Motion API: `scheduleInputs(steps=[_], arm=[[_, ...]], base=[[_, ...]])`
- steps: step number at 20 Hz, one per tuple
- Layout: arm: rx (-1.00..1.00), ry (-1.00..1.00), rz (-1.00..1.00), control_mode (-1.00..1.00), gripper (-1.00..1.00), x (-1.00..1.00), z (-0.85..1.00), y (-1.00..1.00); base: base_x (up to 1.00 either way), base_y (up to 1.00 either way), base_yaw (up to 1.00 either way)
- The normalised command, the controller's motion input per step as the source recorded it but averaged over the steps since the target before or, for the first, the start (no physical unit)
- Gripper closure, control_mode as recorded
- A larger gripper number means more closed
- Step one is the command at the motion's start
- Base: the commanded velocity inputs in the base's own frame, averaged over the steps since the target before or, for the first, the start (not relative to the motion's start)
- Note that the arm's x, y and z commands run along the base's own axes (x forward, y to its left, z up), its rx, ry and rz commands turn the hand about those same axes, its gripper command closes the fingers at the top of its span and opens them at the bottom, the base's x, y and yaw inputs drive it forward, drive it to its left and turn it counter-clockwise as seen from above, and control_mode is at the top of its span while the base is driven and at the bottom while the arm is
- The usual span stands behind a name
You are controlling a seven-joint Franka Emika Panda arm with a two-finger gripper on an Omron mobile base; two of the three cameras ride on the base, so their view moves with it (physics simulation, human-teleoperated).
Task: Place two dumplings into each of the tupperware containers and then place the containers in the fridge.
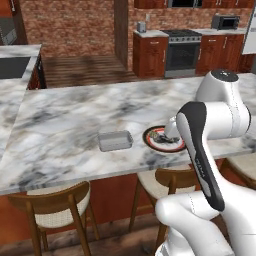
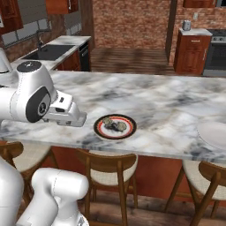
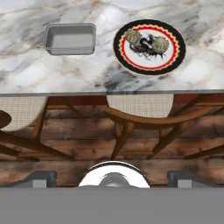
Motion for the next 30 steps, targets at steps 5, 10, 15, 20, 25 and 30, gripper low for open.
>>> scheduleInputs(steps=[5,10,15,20,25,30], arm=[[0.0,0.0,0.0,-1.0,-1.0,0.6,-0.11,0.0],[0.0,0.0,0.0,-1.0,-1.0,1.0,-0.36,-0.04],[0.02,0.0,0.0,-1.0,-1.0,1.0,-0.53,-0.31],[0.0,0.02,-0.01,-1.0,-1.0,1.0,-0.68,-0.45],[0.0,0.03,-0.03,-1.0,-1.0,0.81,-0.59,-0.32],[0.0,0.04,-0.05,-1.0,-1.0,0.71,-0.56,-0.28]], base=[[0.33,0.0,0.0],[0.0,0.0,0.0],[0.0,0.0,0.0],[0.0,0.0,0.0],[0.0,0.0,0.0],[0.0,0.0,0.0]])
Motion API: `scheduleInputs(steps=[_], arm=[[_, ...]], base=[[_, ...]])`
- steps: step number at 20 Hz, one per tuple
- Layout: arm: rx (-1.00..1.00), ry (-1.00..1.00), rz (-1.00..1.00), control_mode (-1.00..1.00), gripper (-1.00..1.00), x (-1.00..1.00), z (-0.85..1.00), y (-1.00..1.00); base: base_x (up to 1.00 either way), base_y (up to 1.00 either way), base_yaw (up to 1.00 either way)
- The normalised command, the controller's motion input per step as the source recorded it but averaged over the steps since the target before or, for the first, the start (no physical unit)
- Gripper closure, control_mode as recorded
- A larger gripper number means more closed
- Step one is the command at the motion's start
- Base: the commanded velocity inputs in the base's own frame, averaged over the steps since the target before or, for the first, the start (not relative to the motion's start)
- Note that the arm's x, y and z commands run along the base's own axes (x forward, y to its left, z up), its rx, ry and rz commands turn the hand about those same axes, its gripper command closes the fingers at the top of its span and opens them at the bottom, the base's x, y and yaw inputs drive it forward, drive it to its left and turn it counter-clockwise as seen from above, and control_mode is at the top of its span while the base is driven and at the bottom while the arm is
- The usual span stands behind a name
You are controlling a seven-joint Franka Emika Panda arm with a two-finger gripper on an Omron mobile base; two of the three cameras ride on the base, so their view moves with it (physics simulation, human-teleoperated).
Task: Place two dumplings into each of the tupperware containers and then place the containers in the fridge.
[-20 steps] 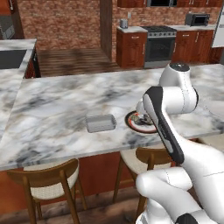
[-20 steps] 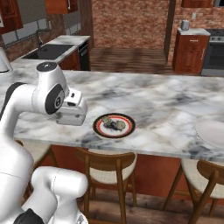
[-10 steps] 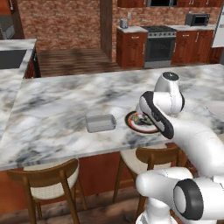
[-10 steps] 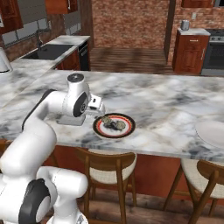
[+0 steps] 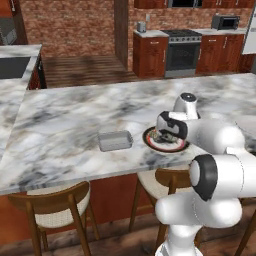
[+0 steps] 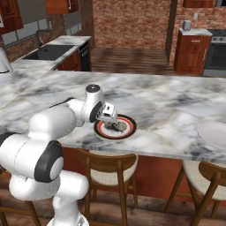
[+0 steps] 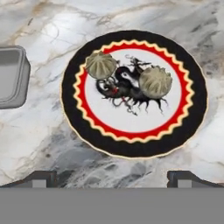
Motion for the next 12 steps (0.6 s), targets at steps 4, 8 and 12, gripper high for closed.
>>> scheduleInputs(steps=[4,8,12], arm=[[0.0,0.05,-0.04,-1.0,-1.0,0.7,-0.39,-0.28],[0.0,0.03,-0.03,-1.0,-1.0,0.63,-0.12,-0.27],[0.0,0.06,-0.01,-1.0,-1.0,0.38,-0.03,-0.3]], base=[[0.0,0.0,0.0],[0.0,0.0,0.0],[0.0,0.0,0.0]])
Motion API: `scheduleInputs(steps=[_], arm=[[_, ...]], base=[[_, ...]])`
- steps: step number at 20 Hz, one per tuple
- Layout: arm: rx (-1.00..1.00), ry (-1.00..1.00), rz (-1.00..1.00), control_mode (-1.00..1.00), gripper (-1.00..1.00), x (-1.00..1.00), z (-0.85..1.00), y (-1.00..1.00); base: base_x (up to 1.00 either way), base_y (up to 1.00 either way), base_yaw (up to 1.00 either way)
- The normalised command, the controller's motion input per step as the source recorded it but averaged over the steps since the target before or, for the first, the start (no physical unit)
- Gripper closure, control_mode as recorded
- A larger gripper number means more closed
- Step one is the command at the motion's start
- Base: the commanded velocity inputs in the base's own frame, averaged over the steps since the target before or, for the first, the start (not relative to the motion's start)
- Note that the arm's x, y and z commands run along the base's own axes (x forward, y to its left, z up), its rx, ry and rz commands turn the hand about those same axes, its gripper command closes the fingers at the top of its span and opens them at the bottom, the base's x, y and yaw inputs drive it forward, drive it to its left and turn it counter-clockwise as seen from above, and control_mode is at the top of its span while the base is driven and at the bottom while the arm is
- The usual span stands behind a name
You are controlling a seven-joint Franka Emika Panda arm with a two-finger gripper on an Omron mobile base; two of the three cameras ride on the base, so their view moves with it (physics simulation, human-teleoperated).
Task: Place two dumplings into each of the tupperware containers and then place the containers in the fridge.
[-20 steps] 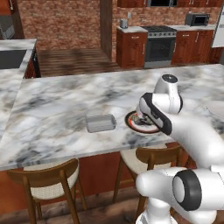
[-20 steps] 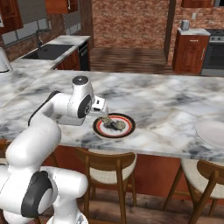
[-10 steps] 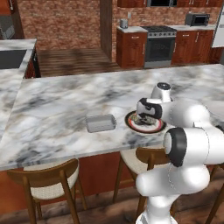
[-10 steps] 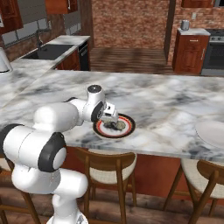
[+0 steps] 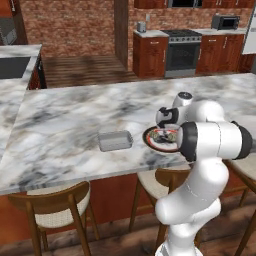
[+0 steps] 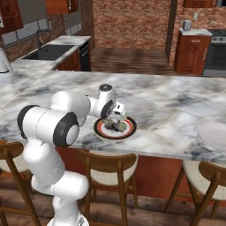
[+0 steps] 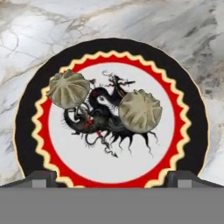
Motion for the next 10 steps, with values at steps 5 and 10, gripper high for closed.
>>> scheduleInputs(steps=[5,10], arm=[[0.01,0.1,-0.01,-1.0,-1.0,0.14,-0.2,-0.27],[0.0,0.02,0.0,-1.0,-1.0,0.08,-0.42,-0.08]], base=[[0.0,0.0,0.0],[0.0,0.0,0.0]])
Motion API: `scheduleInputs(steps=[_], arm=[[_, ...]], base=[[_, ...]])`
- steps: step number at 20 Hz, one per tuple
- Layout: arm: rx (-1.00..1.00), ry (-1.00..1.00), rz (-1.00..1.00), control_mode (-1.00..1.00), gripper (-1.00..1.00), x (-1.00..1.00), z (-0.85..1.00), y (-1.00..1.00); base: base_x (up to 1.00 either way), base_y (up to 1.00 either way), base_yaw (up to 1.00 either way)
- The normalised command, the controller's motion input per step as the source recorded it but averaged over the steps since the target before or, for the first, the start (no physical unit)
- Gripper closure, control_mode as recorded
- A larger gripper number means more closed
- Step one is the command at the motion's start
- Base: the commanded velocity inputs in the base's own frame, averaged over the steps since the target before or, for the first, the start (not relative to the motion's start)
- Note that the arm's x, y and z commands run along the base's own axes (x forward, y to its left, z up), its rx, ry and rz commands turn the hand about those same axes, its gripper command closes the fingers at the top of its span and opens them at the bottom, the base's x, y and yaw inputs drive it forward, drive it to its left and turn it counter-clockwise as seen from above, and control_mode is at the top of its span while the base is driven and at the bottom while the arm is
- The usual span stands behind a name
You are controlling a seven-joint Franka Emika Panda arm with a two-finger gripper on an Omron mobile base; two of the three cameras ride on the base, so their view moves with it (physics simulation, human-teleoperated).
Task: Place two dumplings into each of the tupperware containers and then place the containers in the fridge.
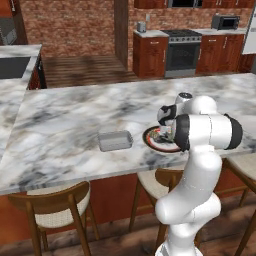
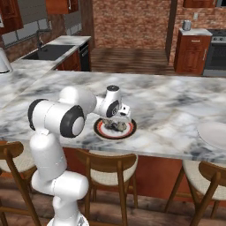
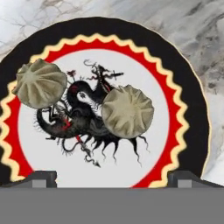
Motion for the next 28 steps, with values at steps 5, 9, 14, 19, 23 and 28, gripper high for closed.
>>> scheduleInputs(steps=[5,9,14,19,23,28], arm=[[0.01,0.0,0.0,-1.0,-1.0,0.3,-0.3,-0.11],[0.02,0.0,0.0,-1.0,-1.0,0.23,-0.26,-0.17],[0.0,0.03,0.0,-1.0,-1.0,0.19,-0.21,-0.02],[0.0,0.05,0.0,-1.0,-1.0,0.23,-0.16,0.0],[0.0,0.06,0.0,-1.0,-1.0,0.18,-0.13,0.0],[0.0,0.11,0.0,-1.0,1.0,0.03,-0.22,0.0]], base=[[0.0,0.0,0.0],[0.0,0.0,0.0],[0.0,0.0,0.0],[0.0,0.0,0.0],[0.0,0.0,0.0],[0.0,0.0,0.0]])
